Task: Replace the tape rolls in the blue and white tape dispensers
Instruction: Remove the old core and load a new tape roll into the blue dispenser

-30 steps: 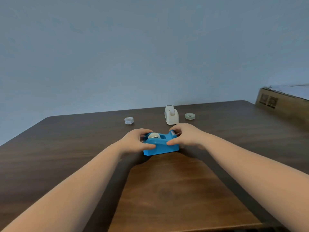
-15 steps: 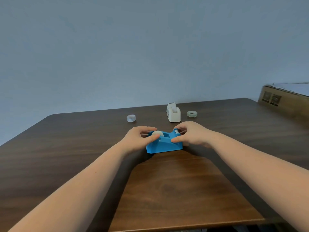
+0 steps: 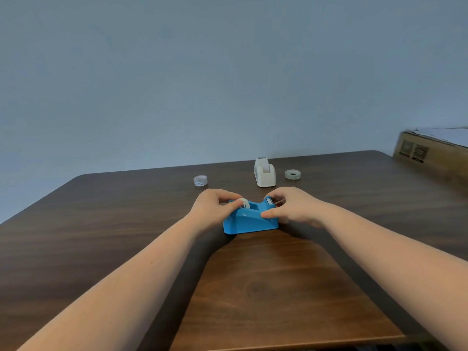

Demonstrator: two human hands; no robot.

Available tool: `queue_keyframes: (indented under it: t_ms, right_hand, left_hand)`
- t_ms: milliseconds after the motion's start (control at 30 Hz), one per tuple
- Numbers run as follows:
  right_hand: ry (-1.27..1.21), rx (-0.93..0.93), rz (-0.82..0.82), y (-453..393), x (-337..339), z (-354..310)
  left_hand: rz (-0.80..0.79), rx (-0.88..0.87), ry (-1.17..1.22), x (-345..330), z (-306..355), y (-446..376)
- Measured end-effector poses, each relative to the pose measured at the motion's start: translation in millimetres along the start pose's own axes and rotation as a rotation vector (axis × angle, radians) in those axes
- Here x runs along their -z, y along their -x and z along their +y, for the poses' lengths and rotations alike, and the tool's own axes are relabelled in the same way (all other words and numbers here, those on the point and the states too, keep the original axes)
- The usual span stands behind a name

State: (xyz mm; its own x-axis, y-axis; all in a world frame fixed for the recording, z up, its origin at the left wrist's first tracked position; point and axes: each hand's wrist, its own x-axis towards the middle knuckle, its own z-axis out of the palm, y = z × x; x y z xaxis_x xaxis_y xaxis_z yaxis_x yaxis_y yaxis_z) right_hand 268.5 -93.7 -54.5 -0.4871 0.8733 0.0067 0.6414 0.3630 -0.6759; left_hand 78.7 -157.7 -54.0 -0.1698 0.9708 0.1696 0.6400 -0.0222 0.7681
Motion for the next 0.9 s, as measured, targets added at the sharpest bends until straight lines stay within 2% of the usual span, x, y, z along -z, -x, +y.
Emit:
queue_keyframes:
  t_ms: [267,467,600,733,900]
  right_hand:
    - [-0.014,-0.027,-0.002,1,1,-4]
    - [-0.092,0.006,0.21,-1,5,-15]
    - [-0.135,0.057,0.268,0,8,-23]
    - [-0.245,0.08,0.229,4,8,-30]
    - [-0.39,0.082,0.055,10,8,-36]
  left_hand:
    - [0.097,-0.015,0.123,4,1,-1]
    - [0.128,0.01,0.246,10,11,-1]
    - [0.11,0.012,0.318,10,21,1]
    - [0.075,0.011,0.36,9,25,4]
    - [0.044,-0.009,0.401,6,30,6]
